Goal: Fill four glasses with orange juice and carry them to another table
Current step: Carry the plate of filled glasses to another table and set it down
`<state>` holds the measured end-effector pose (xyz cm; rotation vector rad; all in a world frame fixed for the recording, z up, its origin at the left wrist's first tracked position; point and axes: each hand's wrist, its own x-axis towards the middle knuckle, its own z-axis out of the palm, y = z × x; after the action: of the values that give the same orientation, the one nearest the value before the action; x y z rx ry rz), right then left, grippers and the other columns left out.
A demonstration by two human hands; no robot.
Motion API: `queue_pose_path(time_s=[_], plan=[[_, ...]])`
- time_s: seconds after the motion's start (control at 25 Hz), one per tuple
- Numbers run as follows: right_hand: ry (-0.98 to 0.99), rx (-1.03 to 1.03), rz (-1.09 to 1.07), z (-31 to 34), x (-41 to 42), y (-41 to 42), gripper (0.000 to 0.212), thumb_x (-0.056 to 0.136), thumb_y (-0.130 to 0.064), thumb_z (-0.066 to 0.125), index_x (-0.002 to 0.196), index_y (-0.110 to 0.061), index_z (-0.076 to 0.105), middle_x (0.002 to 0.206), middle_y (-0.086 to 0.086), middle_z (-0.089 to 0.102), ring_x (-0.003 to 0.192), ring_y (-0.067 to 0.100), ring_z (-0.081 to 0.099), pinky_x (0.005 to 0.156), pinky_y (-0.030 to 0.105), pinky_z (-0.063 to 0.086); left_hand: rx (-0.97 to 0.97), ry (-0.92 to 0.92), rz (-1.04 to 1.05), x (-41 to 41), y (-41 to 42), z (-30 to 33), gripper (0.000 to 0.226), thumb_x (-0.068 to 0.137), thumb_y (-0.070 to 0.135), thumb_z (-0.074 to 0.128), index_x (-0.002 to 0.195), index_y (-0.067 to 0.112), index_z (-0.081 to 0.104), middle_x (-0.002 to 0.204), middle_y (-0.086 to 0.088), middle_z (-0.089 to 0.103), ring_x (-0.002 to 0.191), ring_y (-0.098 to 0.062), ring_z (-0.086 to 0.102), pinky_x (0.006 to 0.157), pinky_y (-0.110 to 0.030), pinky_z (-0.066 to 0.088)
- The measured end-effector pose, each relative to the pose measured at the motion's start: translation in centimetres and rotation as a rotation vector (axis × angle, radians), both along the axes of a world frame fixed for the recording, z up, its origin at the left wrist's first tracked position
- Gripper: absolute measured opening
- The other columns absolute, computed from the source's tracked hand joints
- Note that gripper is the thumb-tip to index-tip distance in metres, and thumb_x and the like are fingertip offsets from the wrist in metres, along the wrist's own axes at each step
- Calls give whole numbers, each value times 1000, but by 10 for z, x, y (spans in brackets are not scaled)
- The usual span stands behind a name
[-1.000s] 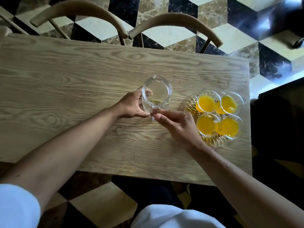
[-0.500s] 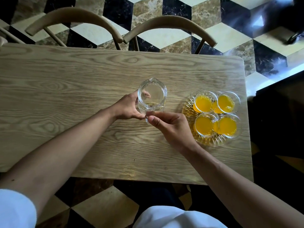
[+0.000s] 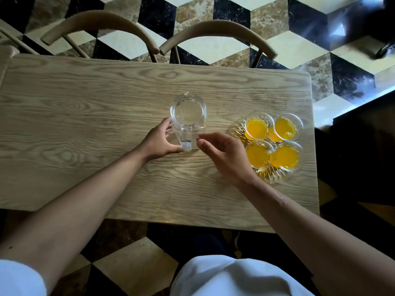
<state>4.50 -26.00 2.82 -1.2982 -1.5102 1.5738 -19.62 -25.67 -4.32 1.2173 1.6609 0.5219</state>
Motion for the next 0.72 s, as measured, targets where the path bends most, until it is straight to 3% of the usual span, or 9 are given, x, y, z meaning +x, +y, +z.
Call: queue_pose_path(time_s=[0.12, 0.2, 0.4, 0.56, 0.72], plan=[[-28, 40, 2, 4, 27, 6, 28, 92, -32, 74, 113, -14, 77, 105, -8, 79, 99, -1, 72, 85, 21, 56, -16, 38, 89, 10, -25, 11, 105, 74, 10, 96, 159, 12, 36, 160, -14, 46, 144, -23, 48, 117, -37, 41], [-48, 77, 15, 7, 47, 10, 24, 92, -33, 73, 110, -18, 78, 100, -14, 78, 97, -4, 72, 83, 16, 53, -19, 48, 204, 23, -46, 19, 94, 81, 9, 91, 158, 10, 37, 157, -15, 49, 141, -21, 49, 113, -35, 41], [-63, 122, 13, 17, 119, 12, 30, 87, -46, 69, 105, -23, 78, 97, -9, 80, 93, 5, 74, 90, 38, 59, 15, 144, 437, 72, -105, 33, 60, 91, 3, 79, 145, 2, 52, 139, -20, 63, 130, -33, 63, 109, -38, 49], [-67, 118, -29, 18, 181, 12, 34, 85, -48, 70, 106, -22, 78, 97, -3, 80, 94, 11, 75, 92, 49, 58, 31, 124, 405, 124, -123, 41, 39, 92, 3, 77, 129, 5, 65, 121, -15, 70, 120, -32, 68, 108, -41, 52], [-81, 106, -93, 15, 236, 15, 37, 82, -49, 70, 108, -24, 77, 102, -1, 80, 99, 13, 75, 94, 50, 58, 99, 127, 381, 173, -110, 52, 27, 94, 2, 75, 120, 3, 69, 117, -18, 74, 106, -25, 70, 103, -37, 55]])
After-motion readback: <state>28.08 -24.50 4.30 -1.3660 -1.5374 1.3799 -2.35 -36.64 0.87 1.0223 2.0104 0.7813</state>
